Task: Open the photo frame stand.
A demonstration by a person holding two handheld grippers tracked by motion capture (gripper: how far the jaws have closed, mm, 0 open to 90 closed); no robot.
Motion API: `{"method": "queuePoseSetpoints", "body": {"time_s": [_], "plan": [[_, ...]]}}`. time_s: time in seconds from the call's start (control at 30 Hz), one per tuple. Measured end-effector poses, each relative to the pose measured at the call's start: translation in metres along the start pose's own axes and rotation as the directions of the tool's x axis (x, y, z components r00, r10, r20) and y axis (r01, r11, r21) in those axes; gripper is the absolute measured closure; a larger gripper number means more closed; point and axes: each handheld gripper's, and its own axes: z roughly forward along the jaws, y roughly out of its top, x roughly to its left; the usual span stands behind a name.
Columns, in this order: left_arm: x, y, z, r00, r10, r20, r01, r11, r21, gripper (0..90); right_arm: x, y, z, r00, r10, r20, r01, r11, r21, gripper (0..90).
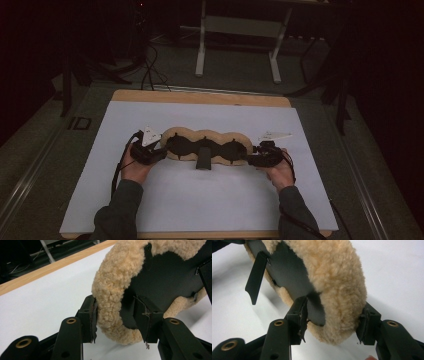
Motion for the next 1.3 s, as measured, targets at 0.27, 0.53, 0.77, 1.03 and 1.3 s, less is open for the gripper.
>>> {"method": "queuePoseSetpoints", "body": {"time_s": [0.27, 0.53, 0.77, 1.03, 1.3], "plan": [[-0.004, -0.006, 0.002, 0.9999, -0.011, 0.002, 0.011, 0.9999, 0.009, 56.3, -0.004, -0.004, 0.003, 1.0, 0.004, 0.001, -0.004, 1.0, 0.004, 47.7], [-0.01, -0.009, -0.003, 0.9999, -0.005, -0.01, 0.005, 1.0, 0.004, 56.8, -0.005, -0.005, 0.005, 1.0, 0.006, -0.004, -0.006, 1.0, 0.013, 45.5], [-0.015, -0.008, -0.009, 0.9999, 0.006, -0.013, -0.005, 0.9998, 0.017, 57.4, -0.007, -0.007, 0.007, 0.9998, 0.018, -0.007, -0.018, 1.0, 0.016, 42.7], [-0.016, -0.014, -0.015, 0.9997, -0.024, 0.011, 0.024, 0.9997, -0.01, 57.6, -0.005, -0.01, 0.005, 0.9998, 0.012, -0.018, -0.012, 1.0, 0.019, 41.3], [-0.019, -0.017, -0.02, 0.9994, -0.027, 0.021, 0.028, 0.9995, -0.012, 57.3, -0.001, -0.012, 0.003, 0.9999, -0.004, -0.012, 0.005, 1.0, 0.022, 40.4]]}}
